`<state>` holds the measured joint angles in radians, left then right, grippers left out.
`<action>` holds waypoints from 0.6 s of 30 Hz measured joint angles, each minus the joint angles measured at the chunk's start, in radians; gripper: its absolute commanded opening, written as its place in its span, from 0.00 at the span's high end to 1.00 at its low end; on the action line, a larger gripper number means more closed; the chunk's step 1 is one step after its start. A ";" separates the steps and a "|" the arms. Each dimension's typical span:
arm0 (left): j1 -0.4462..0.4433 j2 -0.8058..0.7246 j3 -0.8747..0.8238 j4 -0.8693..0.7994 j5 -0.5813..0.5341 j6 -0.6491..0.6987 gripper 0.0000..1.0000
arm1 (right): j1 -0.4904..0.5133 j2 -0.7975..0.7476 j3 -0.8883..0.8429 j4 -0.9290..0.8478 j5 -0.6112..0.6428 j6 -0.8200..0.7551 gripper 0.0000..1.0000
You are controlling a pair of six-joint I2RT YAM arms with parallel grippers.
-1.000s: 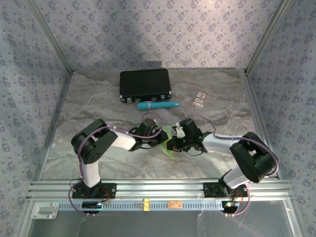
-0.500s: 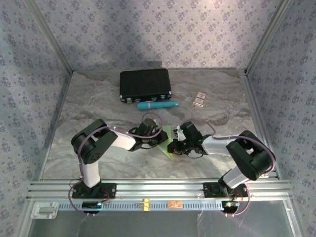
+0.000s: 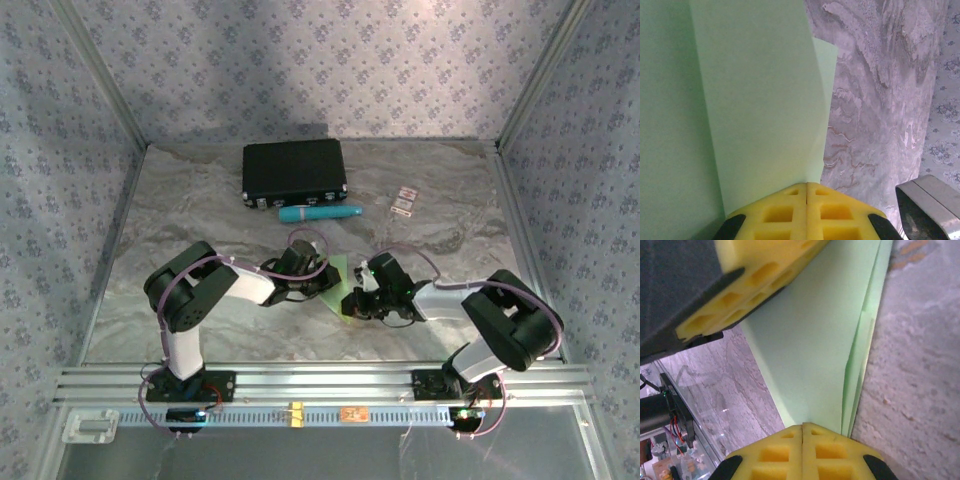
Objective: Fold a paper plane with a square sheet of paper (pick it up from the middle)
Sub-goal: Fourth fold the wing at the center of the table.
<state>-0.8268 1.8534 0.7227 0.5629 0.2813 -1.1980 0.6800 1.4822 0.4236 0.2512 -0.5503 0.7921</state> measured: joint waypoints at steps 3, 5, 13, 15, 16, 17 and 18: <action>0.000 0.000 -0.002 0.003 0.002 0.000 0.97 | 0.010 -0.023 -0.016 -0.002 0.011 0.005 0.94; 0.000 0.000 -0.006 0.010 0.003 0.000 0.97 | 0.015 -0.039 -0.024 -0.013 0.016 0.005 0.94; 0.000 0.001 -0.006 0.014 0.003 -0.001 0.97 | 0.031 -0.083 -0.042 -0.072 0.027 0.002 0.94; 0.000 0.001 -0.008 0.016 0.006 -0.002 0.97 | 0.034 -0.085 -0.040 -0.082 0.034 0.000 0.94; 0.000 0.001 -0.008 0.016 0.008 -0.002 0.97 | 0.035 -0.086 -0.038 -0.089 0.037 -0.003 0.95; 0.000 0.002 -0.008 0.017 0.010 -0.005 0.97 | 0.038 -0.087 -0.033 -0.100 0.042 -0.006 0.94; 0.000 0.002 -0.008 0.017 0.010 -0.005 0.97 | 0.040 -0.087 -0.027 -0.114 0.046 -0.011 0.95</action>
<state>-0.8268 1.8549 0.7143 0.5800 0.2916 -1.2030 0.7200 1.3949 0.3962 0.1375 -0.5045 0.7815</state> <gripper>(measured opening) 0.049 0.057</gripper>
